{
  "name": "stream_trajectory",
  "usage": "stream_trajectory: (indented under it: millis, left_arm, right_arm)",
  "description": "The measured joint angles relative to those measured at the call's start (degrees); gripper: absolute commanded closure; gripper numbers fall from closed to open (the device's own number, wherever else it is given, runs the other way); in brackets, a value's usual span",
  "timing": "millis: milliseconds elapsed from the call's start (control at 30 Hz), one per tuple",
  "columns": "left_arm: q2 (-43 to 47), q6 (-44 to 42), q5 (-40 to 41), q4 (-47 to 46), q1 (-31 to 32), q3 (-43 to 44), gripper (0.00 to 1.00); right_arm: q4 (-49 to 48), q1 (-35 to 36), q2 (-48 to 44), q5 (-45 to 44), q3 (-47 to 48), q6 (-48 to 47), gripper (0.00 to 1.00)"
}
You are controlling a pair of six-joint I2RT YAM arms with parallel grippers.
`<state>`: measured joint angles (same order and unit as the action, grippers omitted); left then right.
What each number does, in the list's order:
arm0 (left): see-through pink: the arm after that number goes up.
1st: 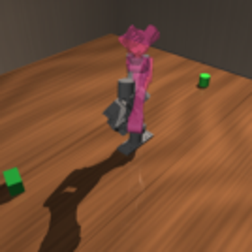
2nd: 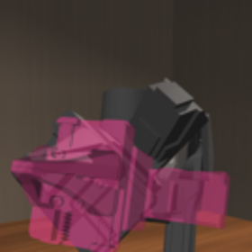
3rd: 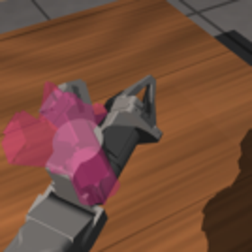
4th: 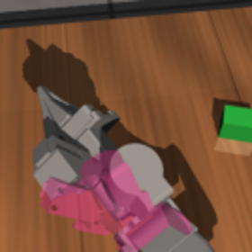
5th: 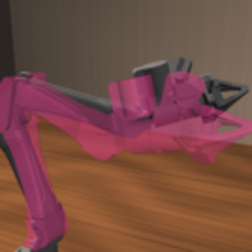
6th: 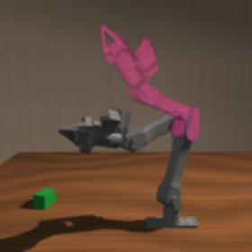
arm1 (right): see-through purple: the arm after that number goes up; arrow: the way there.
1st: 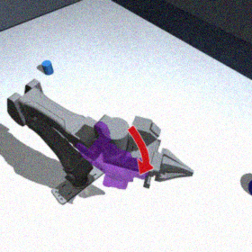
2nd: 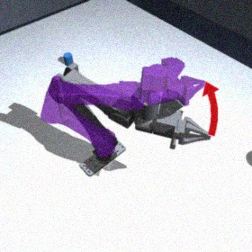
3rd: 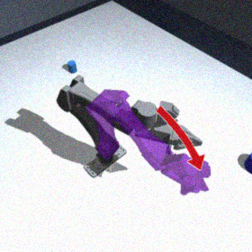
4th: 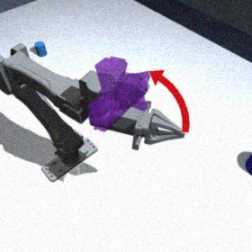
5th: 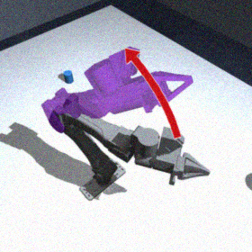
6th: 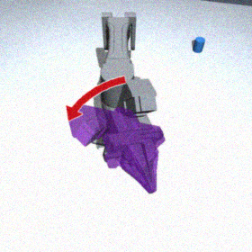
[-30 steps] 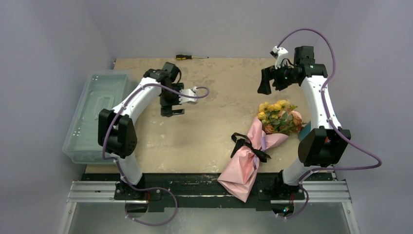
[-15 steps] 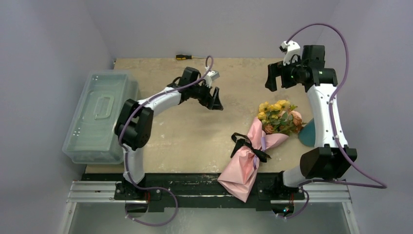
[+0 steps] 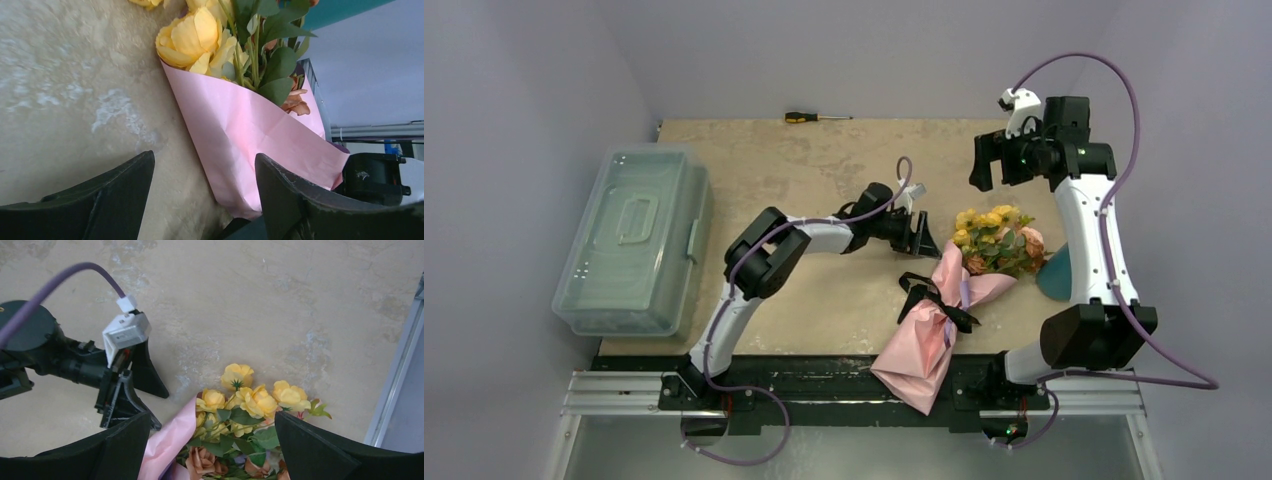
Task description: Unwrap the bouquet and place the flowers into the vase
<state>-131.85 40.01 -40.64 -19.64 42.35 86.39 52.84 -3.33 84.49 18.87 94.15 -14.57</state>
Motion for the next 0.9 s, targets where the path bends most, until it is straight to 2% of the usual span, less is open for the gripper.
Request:
stream_trajectory:
  millis: [233, 467, 600, 900]
  left_arm:
    - [-4.79, 4.22, 0.57, -4.04, 2.95, 3.02, 0.39]
    - [-7.91, 6.25, 1.62, -6.05, 4.02, 5.11, 0.73]
    - [-8.24, 7.39, 3.58, -5.09, 4.17, 5.49, 1.0]
    - [-7.87, 7.82, 9.73, -3.89, 2.97, 6.23, 1.0]
  right_arm:
    - [1.01, 0.0, -2.16, -0.04, -0.96, -0.02, 0.02]
    - [1.79, 0.0, -2.49, -0.04, -1.88, -0.07, 0.02]
    - [2.05, 0.0, -2.49, 0.04, -1.9, -0.04, 0.02]
    - [2.08, 0.0, -2.29, 0.59, -1.9, -0.04, 0.02]
